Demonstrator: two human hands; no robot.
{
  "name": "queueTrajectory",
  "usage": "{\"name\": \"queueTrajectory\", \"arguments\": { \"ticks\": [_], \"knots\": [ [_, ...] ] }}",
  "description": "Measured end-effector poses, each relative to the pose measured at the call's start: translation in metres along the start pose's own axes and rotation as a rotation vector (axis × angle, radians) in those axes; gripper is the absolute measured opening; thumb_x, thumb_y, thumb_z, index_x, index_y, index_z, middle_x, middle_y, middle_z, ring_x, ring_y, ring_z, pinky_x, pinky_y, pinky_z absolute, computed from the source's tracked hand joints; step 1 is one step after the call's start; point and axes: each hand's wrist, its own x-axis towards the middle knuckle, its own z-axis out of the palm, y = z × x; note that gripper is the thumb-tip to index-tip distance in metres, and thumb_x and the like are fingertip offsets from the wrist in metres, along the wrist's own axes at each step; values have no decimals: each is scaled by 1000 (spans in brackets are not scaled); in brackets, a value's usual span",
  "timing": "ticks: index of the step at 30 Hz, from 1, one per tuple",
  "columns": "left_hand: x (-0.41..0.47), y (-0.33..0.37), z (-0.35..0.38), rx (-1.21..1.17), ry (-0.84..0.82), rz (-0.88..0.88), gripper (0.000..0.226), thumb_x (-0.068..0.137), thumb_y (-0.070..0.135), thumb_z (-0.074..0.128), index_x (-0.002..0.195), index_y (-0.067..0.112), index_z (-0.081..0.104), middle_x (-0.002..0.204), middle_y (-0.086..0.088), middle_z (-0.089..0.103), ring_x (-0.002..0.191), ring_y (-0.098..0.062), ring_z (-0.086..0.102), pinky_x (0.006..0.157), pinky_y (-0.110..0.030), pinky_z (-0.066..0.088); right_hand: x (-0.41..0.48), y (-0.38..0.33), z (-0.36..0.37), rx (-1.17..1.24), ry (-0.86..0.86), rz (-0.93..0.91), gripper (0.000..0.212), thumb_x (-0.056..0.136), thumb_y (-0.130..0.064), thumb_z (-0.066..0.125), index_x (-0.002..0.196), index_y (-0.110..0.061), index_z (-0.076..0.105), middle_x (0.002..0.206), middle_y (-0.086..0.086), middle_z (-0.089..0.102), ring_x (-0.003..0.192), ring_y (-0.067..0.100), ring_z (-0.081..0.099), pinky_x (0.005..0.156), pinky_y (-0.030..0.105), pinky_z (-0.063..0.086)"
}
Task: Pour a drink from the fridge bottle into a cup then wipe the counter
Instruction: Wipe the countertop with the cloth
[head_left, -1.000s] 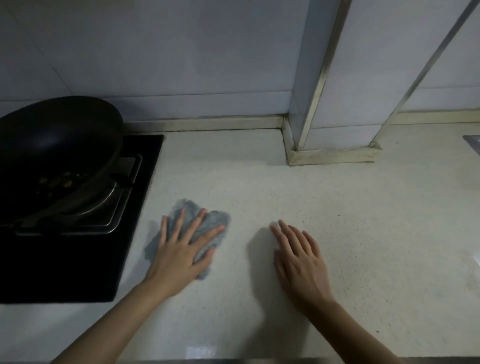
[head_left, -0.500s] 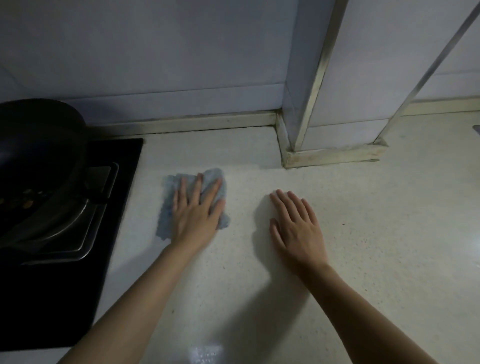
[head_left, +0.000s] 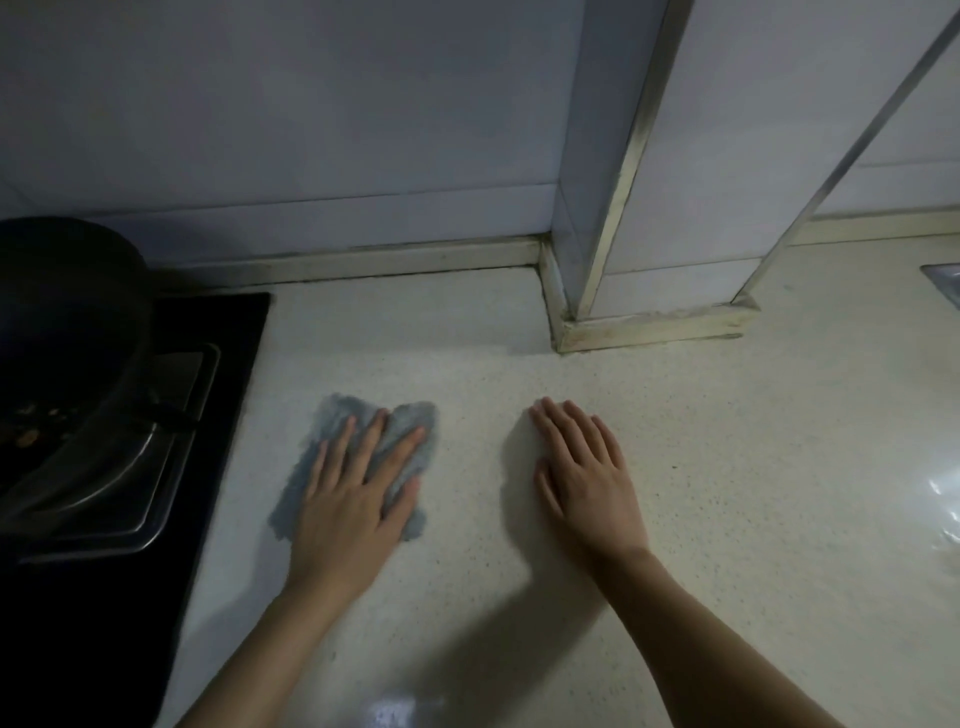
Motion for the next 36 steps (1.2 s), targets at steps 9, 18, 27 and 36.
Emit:
{"name": "queueTrajectory", "arguments": {
  "ticks": [9, 18, 27, 36],
  "knots": [
    [108, -5, -2, 15, -72, -316, 59, 103, 50, 14, 155, 38, -10, 165, -5, -13, 150, -37, -14, 122, -51, -6, 0, 4, 3, -11, -11, -4, 56, 99, -37, 24, 152, -19, 20, 158, -1, 23, 147, 16, 11, 120, 40, 9],
    [41, 57, -4, -50, -152, 97, 58, 98, 62, 1, 153, 47, -10, 164, 12, -15, 150, -19, -22, 123, -41, -8, -1, 2, 3, -35, -26, -7, 55, 100, -38, 23, 152, -18, 20, 158, 0, 21, 147, 15, 9, 119, 39, 7],
    [23, -33, -10, -95, -96, -12, 54, 101, 56, 8, 154, 48, 0, 164, 14, -11, 151, -11, -16, 123, -34, -10, 2, -5, -3, -89, -43, 21, 55, 98, -35, 25, 148, -12, 31, 153, 7, 33, 143, 26, 25, 117, 44, 19],
    [52, -24, -7, -115, -25, -101, 57, 99, 58, 10, 154, 47, 5, 165, 12, -5, 151, -11, -14, 123, -34, -5, 71, -13, -20, -153, -48, -156, 52, 100, -33, 30, 149, -14, 27, 157, 10, 22, 145, 27, 19, 119, 43, 16]
  ]
}}
